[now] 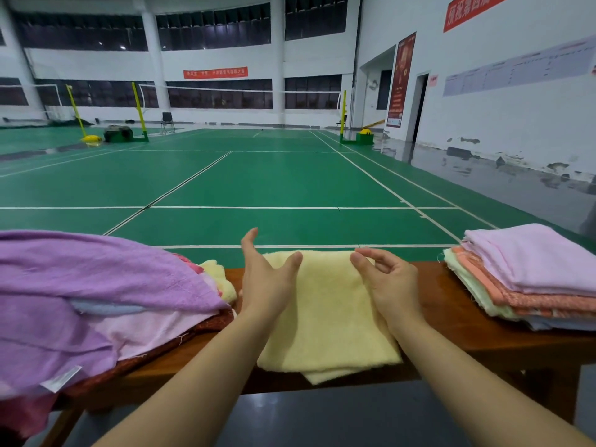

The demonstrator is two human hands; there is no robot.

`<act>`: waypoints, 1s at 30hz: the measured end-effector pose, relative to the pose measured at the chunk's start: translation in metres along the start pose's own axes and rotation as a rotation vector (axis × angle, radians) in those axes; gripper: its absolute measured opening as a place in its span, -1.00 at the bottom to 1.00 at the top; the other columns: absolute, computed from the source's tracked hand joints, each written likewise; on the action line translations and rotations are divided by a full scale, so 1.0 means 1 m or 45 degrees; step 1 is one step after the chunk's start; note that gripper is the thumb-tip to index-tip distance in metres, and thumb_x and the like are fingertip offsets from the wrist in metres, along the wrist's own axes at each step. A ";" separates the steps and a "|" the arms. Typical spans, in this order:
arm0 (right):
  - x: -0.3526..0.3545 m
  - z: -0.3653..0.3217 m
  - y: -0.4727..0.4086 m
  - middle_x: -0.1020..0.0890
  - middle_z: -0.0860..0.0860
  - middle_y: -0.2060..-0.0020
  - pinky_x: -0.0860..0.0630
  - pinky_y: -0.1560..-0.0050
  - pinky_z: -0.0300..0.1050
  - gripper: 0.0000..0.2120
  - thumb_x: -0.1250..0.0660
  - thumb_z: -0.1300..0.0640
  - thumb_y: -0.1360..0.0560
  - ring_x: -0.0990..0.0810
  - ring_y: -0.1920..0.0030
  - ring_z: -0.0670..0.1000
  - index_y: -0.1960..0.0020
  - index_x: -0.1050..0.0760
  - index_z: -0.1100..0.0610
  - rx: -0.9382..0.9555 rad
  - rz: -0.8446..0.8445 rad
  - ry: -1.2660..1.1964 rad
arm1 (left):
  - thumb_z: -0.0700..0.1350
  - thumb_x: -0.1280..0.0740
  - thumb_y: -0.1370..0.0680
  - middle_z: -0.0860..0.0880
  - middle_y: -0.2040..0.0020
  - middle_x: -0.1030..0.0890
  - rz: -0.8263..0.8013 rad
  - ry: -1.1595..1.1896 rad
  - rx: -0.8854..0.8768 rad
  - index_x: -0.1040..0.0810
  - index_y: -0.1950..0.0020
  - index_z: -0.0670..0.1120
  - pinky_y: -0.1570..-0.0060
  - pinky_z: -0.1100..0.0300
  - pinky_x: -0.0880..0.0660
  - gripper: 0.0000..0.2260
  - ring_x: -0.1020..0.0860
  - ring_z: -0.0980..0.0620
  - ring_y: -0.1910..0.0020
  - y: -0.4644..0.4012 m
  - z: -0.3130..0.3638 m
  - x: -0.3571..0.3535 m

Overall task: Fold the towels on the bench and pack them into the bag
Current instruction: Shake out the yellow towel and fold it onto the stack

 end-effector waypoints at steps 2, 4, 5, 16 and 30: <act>-0.001 -0.011 0.000 -0.72 -0.11 0.00 -0.58 0.07 -0.34 -0.91 -0.55 0.12 -0.45 -0.70 0.02 -0.20 0.05 -0.69 0.02 0.086 0.011 -0.008 | 0.14 -0.41 -0.55 -0.03 -0.31 -0.50 0.072 -0.219 -0.186 -0.17 -0.53 0.23 -0.39 -0.03 -0.12 -0.37 -0.40 -0.05 -0.38 -0.001 0.011 0.005; -0.004 -0.023 0.002 -0.71 -0.08 -0.06 -0.59 -0.04 -0.30 -0.89 -0.55 0.13 -0.45 -0.69 -0.05 -0.19 0.04 -0.69 0.02 0.177 0.023 -0.032 | 0.22 -0.37 -0.54 0.05 -0.11 -0.54 0.207 -0.449 -0.426 -0.29 -0.48 0.27 -0.22 0.05 -0.06 -0.47 -0.41 0.06 -0.28 -0.003 0.025 0.013; -0.004 -0.030 0.004 -0.72 -0.08 -0.06 -0.59 -0.07 -0.28 -0.88 -0.55 0.13 -0.44 -0.69 -0.06 -0.18 0.03 -0.69 0.02 0.229 0.037 -0.038 | 0.25 -0.37 -0.54 0.10 -0.02 -0.54 0.265 -0.513 -0.545 -0.36 -0.45 0.27 -0.16 0.08 -0.04 -0.51 -0.38 0.12 -0.26 -0.002 0.033 0.017; -0.012 -0.084 0.022 -0.48 -0.33 -0.29 -0.57 -0.27 -0.01 -0.39 -0.53 0.05 -0.46 -0.51 -0.31 -0.16 -0.39 -0.37 -0.28 0.563 -0.172 0.081 | 0.14 -0.44 -0.54 0.28 -0.19 -0.57 0.086 -0.270 -0.821 -0.53 -0.36 0.25 -0.44 0.01 -0.29 -0.61 -0.46 0.30 -0.27 -0.009 0.087 0.051; -0.019 -0.002 0.001 -0.42 -0.04 -0.46 -0.36 -0.38 -0.08 -0.26 -0.52 -0.01 -0.48 -0.41 -0.42 0.01 -0.55 -0.25 -0.05 -0.103 -0.321 0.681 | 0.06 -0.35 -0.61 -0.04 -0.34 -0.57 -0.341 -0.522 -0.115 -0.52 -0.40 0.03 -0.38 0.05 -0.40 -0.64 -0.51 -0.06 -0.35 -0.045 -0.019 -0.005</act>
Point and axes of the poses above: each hand's wrist, its own y-axis away from the middle knuckle, its own x-axis out of the back of the hand, z = x × y, the point moved 3 cm from there along -y, towards the middle knuckle
